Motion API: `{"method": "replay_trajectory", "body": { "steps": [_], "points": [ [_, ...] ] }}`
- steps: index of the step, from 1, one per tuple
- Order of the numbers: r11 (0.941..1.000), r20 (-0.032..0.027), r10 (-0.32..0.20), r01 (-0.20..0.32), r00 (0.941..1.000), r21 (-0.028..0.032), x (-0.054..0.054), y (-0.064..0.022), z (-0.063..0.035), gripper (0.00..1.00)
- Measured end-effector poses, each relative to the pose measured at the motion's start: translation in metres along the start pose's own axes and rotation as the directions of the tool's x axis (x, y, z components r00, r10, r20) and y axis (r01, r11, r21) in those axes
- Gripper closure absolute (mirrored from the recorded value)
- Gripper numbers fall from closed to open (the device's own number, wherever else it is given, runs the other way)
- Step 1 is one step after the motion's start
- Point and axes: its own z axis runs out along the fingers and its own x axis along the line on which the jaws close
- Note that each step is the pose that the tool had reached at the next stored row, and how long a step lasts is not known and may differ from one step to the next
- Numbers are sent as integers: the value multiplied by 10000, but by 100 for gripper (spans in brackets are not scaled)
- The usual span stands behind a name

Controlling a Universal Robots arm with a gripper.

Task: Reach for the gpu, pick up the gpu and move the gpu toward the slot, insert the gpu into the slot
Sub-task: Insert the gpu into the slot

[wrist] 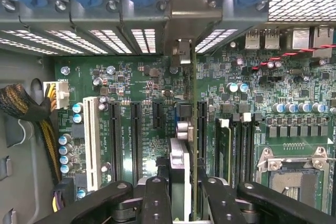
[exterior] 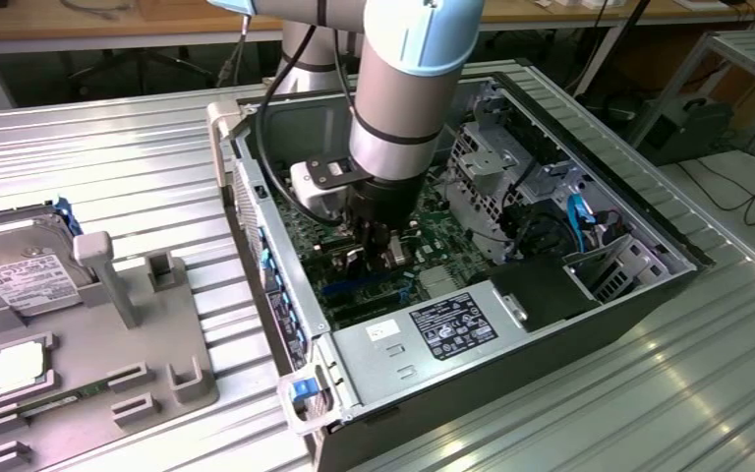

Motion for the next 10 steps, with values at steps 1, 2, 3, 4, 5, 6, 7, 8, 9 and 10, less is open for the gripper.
{"method": "replay_trajectory", "body": {
  "steps": [1, 2, 3, 4, 5, 6, 7, 8, 9, 10],
  "points": [
    [10000, 1, -8, 8, 10000, -3, 0, 0, 3, 72],
    [10000, 1, -17, 17, 10000, -6, 0, 0, 6, 72],
    [10000, 2, -21, 21, 10000, -9, 0, 0, 7, 72],
    [10000, 4, -24, 24, 10000, -11, 0, -1, 8, 72],
    [10000, 5, -24, 24, 10000, -11, 0, 0, 7, 72],
    [10000, 7, -25, 25, 10000, -10, -1, -1, 1, 72],
    [10000, 12, -25, 25, 10000, -7, -2, -1, -8, 72],
    [10000, 0, -26, 26, 10000, -14, -4, -2, -39, 72],
    [10000, -1, -26, 26, 10000, -12, -5, -2, -40, 72],
    [10000, -5, -25, 25, 10000, -12, -5, -2, -40, 72]
  ]
}}
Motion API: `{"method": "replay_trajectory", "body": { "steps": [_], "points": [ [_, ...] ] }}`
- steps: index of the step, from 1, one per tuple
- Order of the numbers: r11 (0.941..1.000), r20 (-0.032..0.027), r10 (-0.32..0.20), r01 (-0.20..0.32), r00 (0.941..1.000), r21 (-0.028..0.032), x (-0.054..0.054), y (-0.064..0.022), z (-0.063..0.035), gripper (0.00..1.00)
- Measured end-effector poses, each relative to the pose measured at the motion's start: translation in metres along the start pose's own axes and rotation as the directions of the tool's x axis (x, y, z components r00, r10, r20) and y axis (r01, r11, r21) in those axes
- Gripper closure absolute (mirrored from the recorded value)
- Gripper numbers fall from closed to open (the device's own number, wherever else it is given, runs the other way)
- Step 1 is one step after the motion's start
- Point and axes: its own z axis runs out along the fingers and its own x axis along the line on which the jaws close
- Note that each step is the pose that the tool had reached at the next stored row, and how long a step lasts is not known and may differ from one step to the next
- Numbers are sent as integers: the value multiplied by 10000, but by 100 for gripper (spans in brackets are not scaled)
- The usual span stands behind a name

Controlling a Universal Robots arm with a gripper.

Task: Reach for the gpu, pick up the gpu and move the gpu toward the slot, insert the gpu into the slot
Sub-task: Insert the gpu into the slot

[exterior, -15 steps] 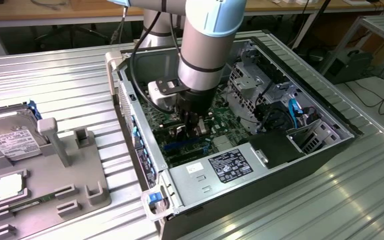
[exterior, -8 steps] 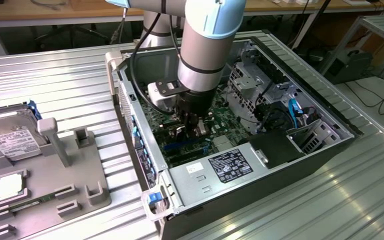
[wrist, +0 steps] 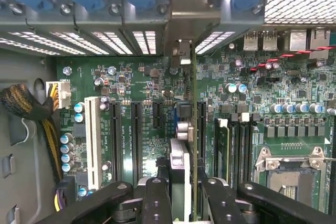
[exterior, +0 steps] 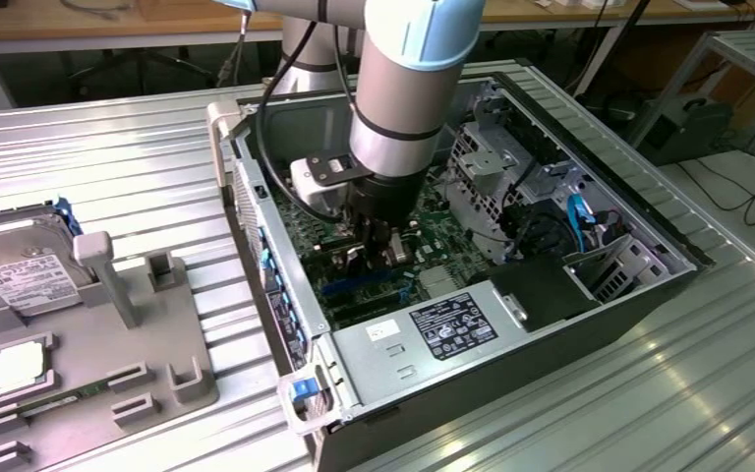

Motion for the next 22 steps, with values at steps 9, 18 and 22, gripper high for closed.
{"method": "replay_trajectory", "body": {
  "steps": [9, 18, 22],
  "points": [
    [9996, -10, 268, -268, 9996, 8, 19, -62, -48, 72],
    [9996, -9, 295, -295, 9996, 10, 30, -37, -47, 72],
    [9995, -10, 318, -318, 9995, 10, 31, -29, -44, 72]
  ]
}}
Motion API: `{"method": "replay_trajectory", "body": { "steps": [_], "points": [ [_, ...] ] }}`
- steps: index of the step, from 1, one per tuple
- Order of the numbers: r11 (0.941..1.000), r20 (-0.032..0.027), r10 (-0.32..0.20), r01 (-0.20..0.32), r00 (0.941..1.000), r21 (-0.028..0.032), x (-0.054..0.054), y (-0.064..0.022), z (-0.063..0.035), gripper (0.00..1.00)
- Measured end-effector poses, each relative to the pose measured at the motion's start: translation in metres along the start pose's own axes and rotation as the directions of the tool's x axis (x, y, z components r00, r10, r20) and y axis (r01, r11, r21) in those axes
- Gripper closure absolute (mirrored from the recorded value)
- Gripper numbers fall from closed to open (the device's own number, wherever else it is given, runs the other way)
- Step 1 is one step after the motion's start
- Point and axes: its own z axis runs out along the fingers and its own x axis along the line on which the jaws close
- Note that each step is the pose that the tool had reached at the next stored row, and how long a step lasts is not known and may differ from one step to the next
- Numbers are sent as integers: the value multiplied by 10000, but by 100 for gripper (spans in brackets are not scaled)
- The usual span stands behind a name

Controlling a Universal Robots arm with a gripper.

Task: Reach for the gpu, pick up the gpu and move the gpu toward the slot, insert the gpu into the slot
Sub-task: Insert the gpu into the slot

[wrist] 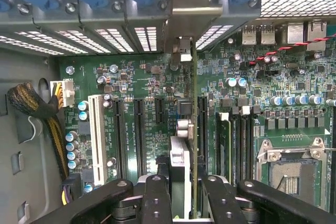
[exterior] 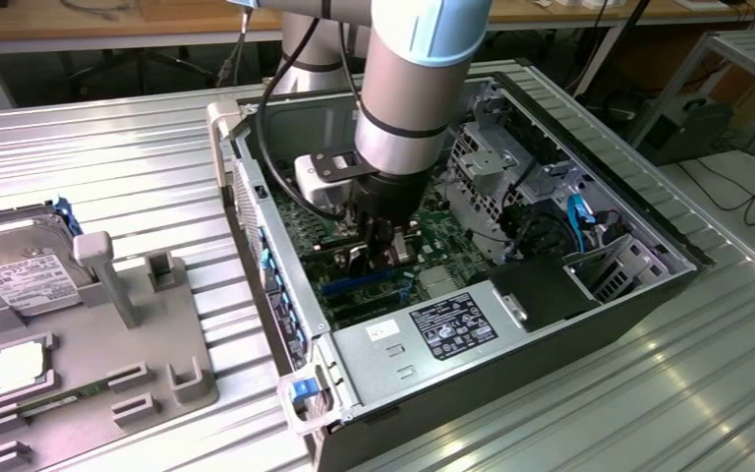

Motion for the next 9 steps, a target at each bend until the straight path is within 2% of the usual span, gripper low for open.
{"method": "replay_trajectory", "body": {
  "steps": [9],
  "points": [
    [10000, 0, 35, -35, 10000, 2, -5, 16, 4, 72]
  ]
}}
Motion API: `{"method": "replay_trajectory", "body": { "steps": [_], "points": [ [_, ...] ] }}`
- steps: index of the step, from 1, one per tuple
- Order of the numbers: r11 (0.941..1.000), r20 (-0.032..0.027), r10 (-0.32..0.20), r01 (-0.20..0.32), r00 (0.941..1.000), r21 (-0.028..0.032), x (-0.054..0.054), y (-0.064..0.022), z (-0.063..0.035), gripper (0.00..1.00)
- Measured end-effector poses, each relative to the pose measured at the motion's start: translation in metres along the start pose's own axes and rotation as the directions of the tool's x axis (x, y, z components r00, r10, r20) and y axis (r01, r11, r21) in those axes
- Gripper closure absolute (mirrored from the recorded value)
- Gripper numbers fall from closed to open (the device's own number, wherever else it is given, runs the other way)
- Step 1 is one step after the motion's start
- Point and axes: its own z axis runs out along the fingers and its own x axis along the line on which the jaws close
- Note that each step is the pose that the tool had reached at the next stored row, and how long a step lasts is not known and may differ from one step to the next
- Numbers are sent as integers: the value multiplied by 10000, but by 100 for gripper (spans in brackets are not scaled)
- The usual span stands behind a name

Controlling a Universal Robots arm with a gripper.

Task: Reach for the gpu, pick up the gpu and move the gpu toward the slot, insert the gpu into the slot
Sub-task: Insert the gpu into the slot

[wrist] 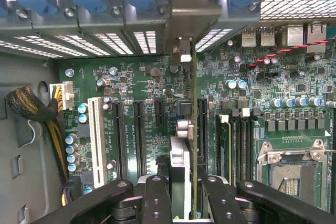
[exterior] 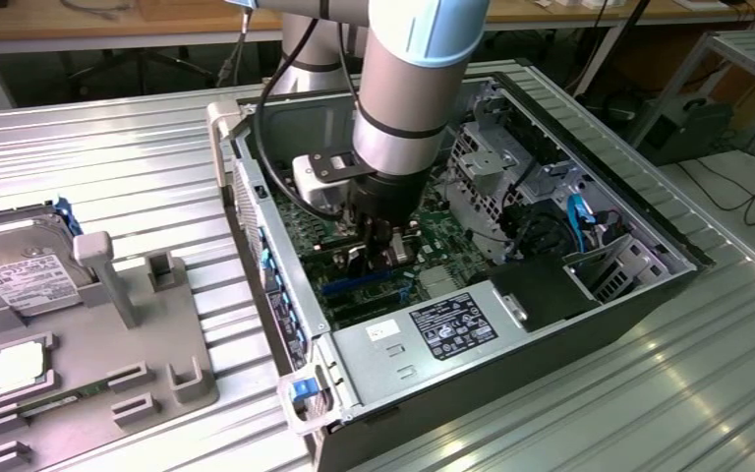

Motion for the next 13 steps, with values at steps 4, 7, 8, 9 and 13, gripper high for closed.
{"method": "replay_trajectory", "body": {
  "steps": [4, 7, 8, 9, 13],
  "points": [
    [10000, -4, 73, -73, 10000, 1, -2, -2, 1, 72],
    [9999, -26, 110, -110, 9999, 3, -2, -4, 3, 72],
    [9999, -30, 119, -119, 9999, 4, -2, -4, 3, 72],
    [9999, -32, 128, -128, 9999, 4, -2, -4, 3, 72],
    [9999, -31, 151, -150, 9999, 6, -2, 2, 7, 72]
  ]
}}
